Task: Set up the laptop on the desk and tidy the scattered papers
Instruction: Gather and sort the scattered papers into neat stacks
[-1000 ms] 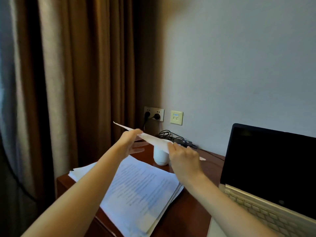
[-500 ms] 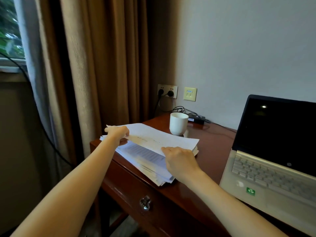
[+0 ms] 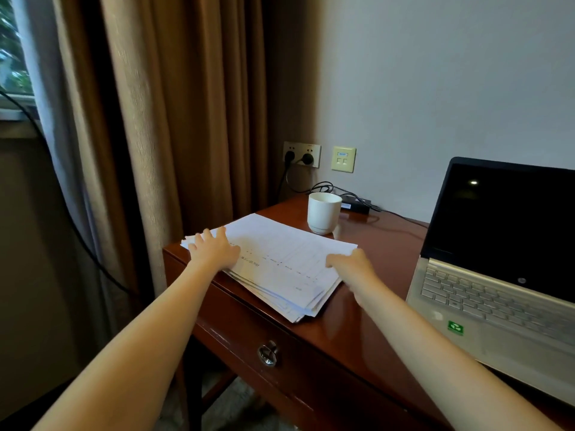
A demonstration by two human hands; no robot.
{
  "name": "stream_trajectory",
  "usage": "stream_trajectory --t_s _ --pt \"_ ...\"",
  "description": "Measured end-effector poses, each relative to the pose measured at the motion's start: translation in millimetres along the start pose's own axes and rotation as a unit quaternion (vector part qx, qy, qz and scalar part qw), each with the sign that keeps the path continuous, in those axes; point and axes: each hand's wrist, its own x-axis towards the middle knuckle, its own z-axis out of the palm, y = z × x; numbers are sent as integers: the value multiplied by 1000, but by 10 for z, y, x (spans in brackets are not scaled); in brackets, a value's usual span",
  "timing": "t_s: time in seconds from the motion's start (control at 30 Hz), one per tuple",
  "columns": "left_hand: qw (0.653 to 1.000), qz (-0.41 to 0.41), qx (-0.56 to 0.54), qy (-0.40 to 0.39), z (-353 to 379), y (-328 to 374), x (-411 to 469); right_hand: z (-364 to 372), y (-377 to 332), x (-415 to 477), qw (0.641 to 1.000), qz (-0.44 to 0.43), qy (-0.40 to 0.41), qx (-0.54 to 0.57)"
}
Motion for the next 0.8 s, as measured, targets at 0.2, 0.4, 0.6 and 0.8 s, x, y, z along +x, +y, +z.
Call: stream_trajectory --t_s 0.2,0.4,0.6,0.8 --pt "1000 -10 -3 15 203 -72 -3 -191 -134 130 930 195 -60 307" --pt "1000 -10 18 11 218 -40 -36 -72 -93 219 951 202 -18 233" --pt "1000 -18 24 2 206 7 -86 213 14 469 995 96 1 20" --pt "999 -33 19 3 218 73 -144 287 59 552 990 42 56 -126"
